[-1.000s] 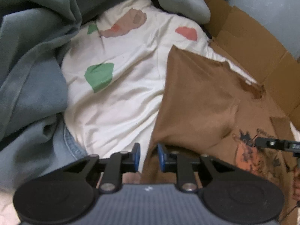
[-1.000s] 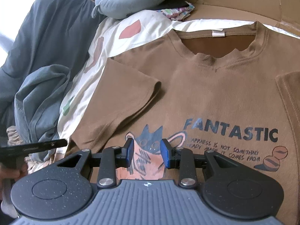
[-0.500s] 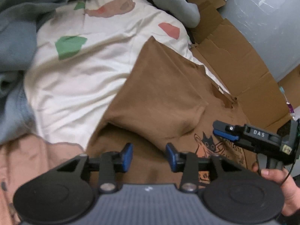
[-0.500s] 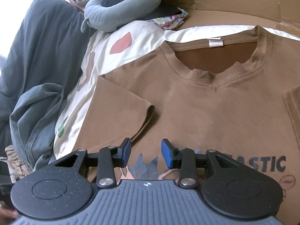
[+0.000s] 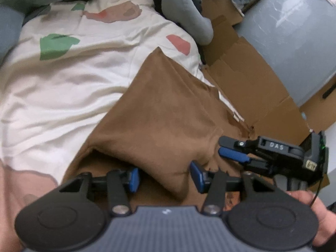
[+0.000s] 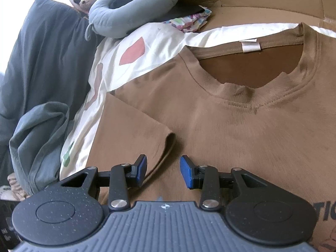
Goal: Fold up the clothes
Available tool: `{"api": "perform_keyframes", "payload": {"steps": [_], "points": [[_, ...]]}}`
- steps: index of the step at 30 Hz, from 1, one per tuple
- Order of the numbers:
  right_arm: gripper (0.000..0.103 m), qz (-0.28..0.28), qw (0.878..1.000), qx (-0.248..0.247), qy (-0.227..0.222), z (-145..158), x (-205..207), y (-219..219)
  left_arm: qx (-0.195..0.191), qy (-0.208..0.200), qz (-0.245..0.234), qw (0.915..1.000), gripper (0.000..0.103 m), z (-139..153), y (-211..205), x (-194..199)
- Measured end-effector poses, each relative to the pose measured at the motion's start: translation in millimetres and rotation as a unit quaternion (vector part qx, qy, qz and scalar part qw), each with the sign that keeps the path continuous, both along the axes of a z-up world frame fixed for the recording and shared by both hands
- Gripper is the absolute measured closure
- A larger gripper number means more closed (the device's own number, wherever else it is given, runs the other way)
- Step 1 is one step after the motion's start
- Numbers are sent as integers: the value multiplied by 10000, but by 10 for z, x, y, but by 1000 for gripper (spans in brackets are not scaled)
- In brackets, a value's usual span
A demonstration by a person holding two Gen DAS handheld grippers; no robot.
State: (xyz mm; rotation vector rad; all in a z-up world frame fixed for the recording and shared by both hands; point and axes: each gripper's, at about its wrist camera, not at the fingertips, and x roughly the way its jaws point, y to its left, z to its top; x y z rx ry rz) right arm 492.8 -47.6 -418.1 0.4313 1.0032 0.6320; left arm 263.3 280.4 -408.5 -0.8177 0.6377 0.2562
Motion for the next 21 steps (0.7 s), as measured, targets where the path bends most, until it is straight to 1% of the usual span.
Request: {"api": "perform_keyframes", "payload": {"steps": [3, 4, 5, 6, 7, 8, 9, 10, 11, 12, 14, 21], "points": [[62, -51, 10000, 68, 8, -23, 69, 22, -212, -94, 11, 9997, 53, -13, 1, 2], [62, -69, 9999, 87, 14, -29, 89, 28, -306, -105, -45, 9995, 61, -23, 2, 6], [62, -86, 9999, 106, 21, -36, 107, 33, -405, -112, -105, 9991, 73, -34, 2, 10], [63, -102, 9999, 125, 28, -41, 124, 37, -518, -109, -122, 9985, 78, -51, 10, 6], [63, -111, 9999, 123, 27, -46, 140, 44, -634, -104, -130, 9979, 86, -70, 18, 0], [67, -113, 9999, 101, 19, -48, 154, 52, -749, -100, -138, 9970, 91, -88, 27, -5], [71, -115, 9999, 79, 11, -51, 168, 60, -830, -95, -123, 9964, 93, -101, 37, -10], [83, -118, 9999, 58, 3, -54, 181, 68, -915, -86, -106, 9957, 94, -112, 51, -16], [92, -128, 9999, 42, -2, -56, 194, 73, -1001, -86, -93, 9949, 95, -114, 61, -26], [97, -138, 9999, 33, -17, -53, 202, 72, -1086, -87, -81, 9940, 95, -114, 70, -38], [101, -131, 9999, 22, -81, -33, 212, 71, -1267, -122, -59, 9918, 97, -107, 94, -58], [102, -82, 9995, 16, -314, 76, 246, 83, -2097, -308, 129, 9772, 97, -177, 204, -131]]}}
